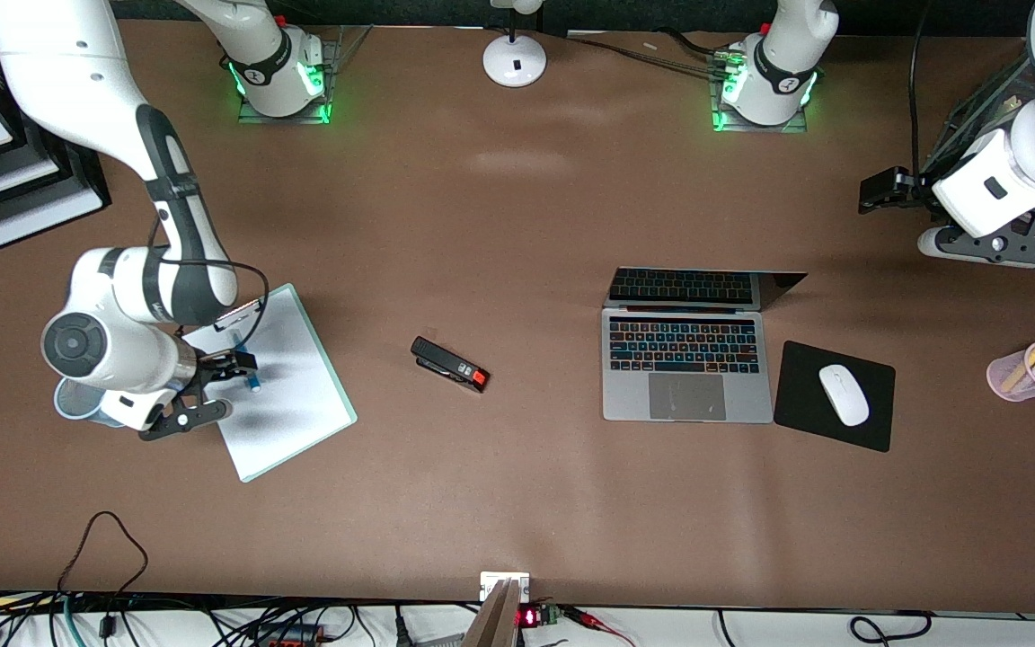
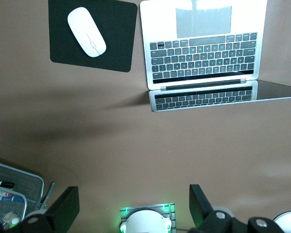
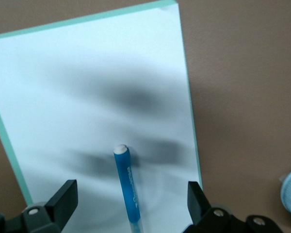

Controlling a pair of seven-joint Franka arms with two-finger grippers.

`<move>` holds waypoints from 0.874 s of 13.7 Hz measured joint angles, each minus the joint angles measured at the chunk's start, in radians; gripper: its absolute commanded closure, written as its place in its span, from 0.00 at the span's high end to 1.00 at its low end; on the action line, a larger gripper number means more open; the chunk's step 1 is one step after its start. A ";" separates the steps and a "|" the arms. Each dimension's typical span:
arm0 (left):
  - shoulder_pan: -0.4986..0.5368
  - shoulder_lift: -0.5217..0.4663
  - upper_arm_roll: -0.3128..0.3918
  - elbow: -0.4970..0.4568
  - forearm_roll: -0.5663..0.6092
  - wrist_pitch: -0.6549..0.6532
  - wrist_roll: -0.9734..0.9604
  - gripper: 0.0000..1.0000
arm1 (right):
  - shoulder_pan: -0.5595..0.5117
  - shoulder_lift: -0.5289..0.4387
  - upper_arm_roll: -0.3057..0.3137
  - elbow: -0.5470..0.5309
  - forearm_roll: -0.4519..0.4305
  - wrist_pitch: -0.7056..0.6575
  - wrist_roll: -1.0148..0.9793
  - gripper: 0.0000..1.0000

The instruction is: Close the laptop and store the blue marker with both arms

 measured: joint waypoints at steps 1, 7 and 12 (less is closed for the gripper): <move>0.000 0.001 0.000 0.000 0.000 -0.001 0.001 1.00 | 0.001 0.010 0.001 0.000 0.000 0.005 -0.001 1.00; -0.002 0.015 -0.009 0.001 0.000 -0.006 0.008 1.00 | 0.002 0.049 0.002 0.000 0.000 0.013 -0.005 0.90; -0.002 0.015 -0.011 0.002 0.000 -0.012 0.008 1.00 | 0.002 0.058 0.001 0.000 0.000 0.013 -0.057 0.69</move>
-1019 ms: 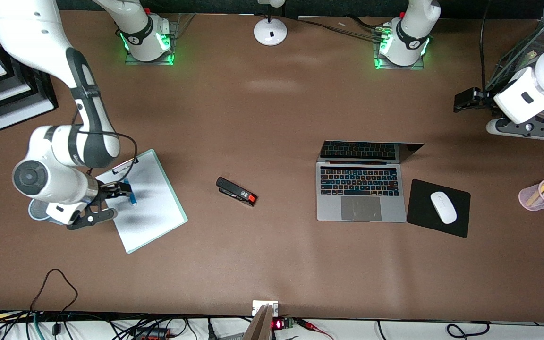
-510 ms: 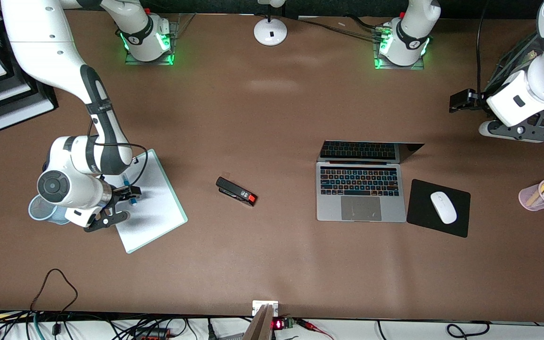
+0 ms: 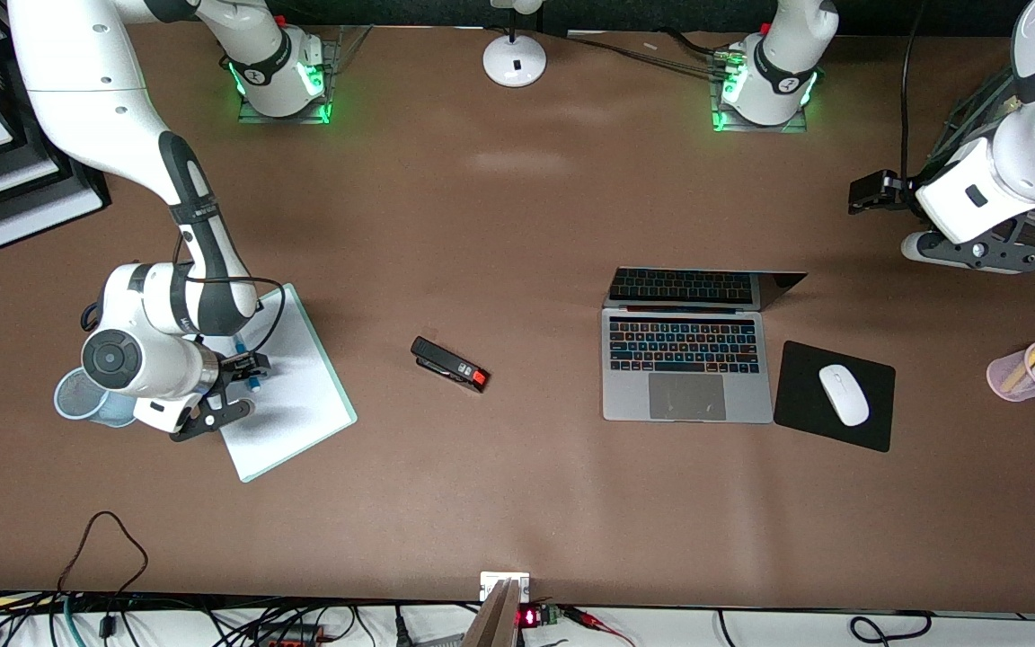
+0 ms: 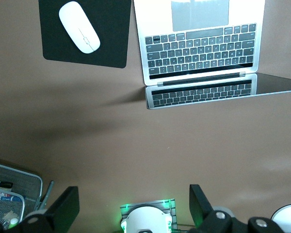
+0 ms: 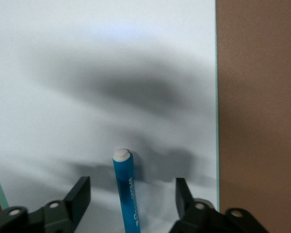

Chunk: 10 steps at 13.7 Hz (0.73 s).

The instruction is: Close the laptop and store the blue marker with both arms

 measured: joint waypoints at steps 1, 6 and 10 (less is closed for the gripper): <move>0.000 0.000 -0.001 0.000 0.000 0.000 0.000 1.00 | 0.000 0.002 0.000 0.000 0.000 0.000 -0.002 0.67; -0.050 0.009 -0.007 0.000 0.000 0.000 -0.003 0.20 | -0.001 0.007 0.000 0.000 0.000 0.003 -0.006 0.54; -0.062 0.016 -0.007 0.000 0.000 -0.008 -0.004 0.00 | 0.001 0.010 0.001 0.000 0.000 0.004 -0.008 0.54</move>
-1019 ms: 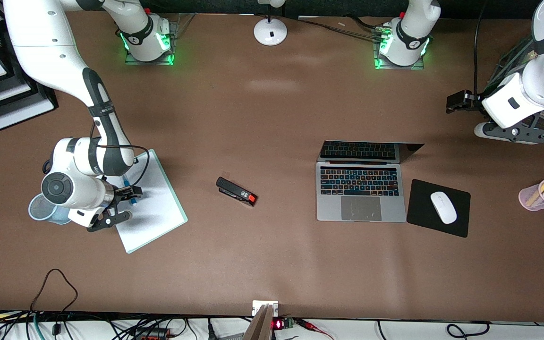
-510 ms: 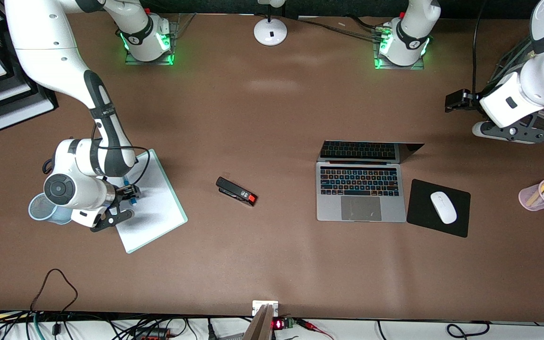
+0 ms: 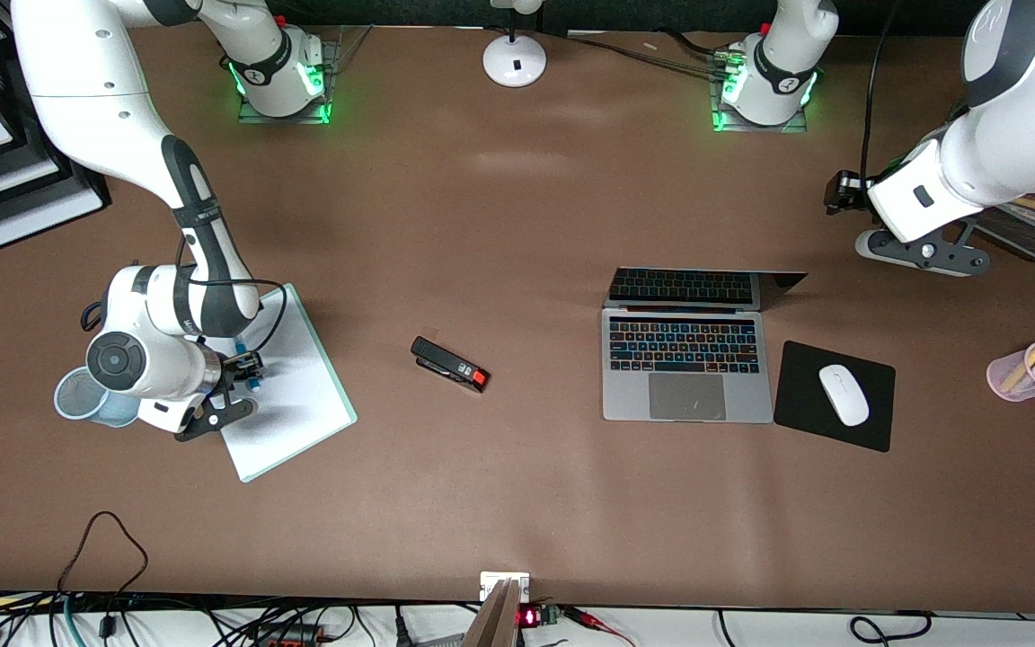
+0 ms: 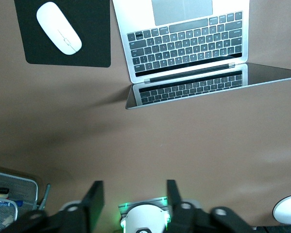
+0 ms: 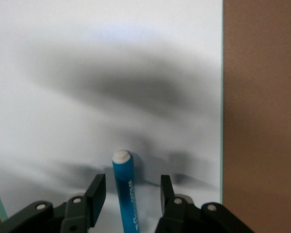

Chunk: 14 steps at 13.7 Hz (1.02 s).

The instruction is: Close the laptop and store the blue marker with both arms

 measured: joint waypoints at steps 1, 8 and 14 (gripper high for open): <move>0.000 0.000 0.000 0.000 0.000 -0.001 0.000 0.00 | 0.000 0.000 0.001 0.000 0.000 0.000 -0.001 0.54; -0.007 0.000 -0.050 -0.002 -0.020 -0.090 -0.107 0.00 | 0.002 0.005 0.013 0.000 0.000 0.001 -0.002 0.41; -0.016 -0.004 -0.143 -0.098 -0.060 -0.014 -0.235 0.00 | 0.002 0.010 0.013 0.008 0.000 0.005 -0.002 0.27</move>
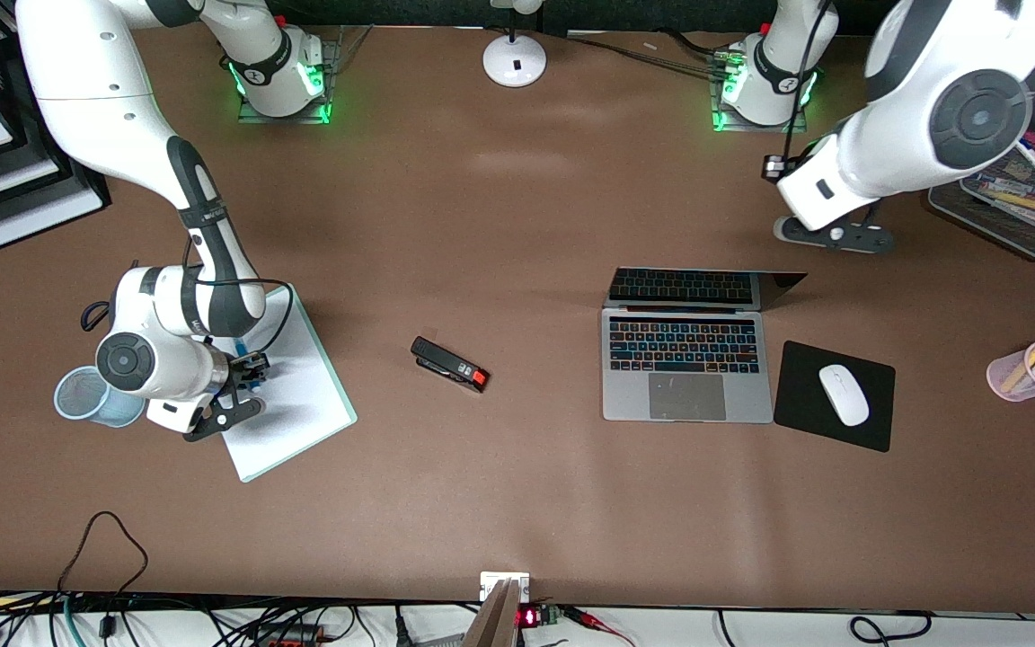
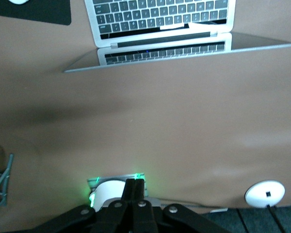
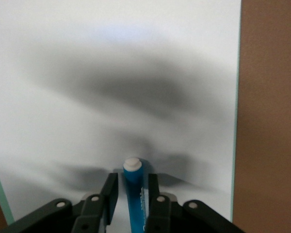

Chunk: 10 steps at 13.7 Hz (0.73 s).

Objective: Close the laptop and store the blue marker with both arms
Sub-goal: 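Lift the marker with the right gripper while the left gripper reaches the laptop lid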

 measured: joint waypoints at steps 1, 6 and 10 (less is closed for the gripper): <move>0.000 0.000 -0.023 -0.024 0.000 0.034 -0.029 0.00 | 0.000 0.003 0.000 0.003 0.000 0.001 0.000 0.27; -0.002 0.000 -0.132 -0.171 -0.001 0.266 -0.158 0.00 | 0.000 0.017 0.000 0.027 0.000 0.006 -0.001 0.26; 0.000 0.001 -0.132 -0.265 -0.001 0.414 -0.166 0.00 | 0.000 0.030 0.000 0.046 0.000 0.006 -0.005 0.24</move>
